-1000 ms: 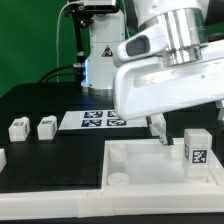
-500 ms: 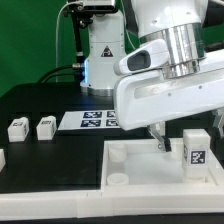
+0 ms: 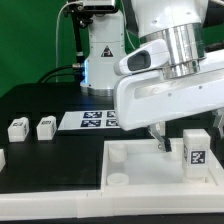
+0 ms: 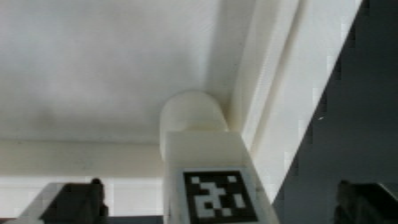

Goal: Assemble one leg

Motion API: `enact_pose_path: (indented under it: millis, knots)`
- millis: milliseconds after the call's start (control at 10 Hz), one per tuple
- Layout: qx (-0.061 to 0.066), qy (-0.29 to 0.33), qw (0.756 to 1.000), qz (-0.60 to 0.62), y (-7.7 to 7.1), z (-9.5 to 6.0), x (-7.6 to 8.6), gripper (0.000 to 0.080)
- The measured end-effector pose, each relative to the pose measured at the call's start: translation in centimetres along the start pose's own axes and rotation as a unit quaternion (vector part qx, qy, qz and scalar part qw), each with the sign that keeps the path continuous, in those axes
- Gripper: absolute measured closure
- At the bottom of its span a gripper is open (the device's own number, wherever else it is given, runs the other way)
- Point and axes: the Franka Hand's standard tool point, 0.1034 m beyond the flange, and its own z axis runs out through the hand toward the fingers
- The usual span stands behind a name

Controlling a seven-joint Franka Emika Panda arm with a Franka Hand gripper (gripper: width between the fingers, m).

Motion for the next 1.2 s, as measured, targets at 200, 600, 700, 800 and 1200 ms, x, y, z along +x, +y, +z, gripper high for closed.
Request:
enact_pose_path:
  millis: [200, 600, 700, 800, 1200]
  knots:
    - [0.014, -0.064, 0.998, 0.022, -0.2, -1.7, 2.0, 0.0151]
    - [0.049, -0.212, 0.975, 0.032, -0.7, -2.1, 3.0, 0.0151]
    - [0.049, -0.2, 0.978, 0.034, -0.5, -1.3, 3.6, 0.0151]
    - [0.048, -0.199, 0.978, 0.036, -0.3, -0.9, 3.2, 0.0151]
    - [0.045, -0.195, 0.979, 0.04, 0.1, 0.2, 2.6, 0.0177]
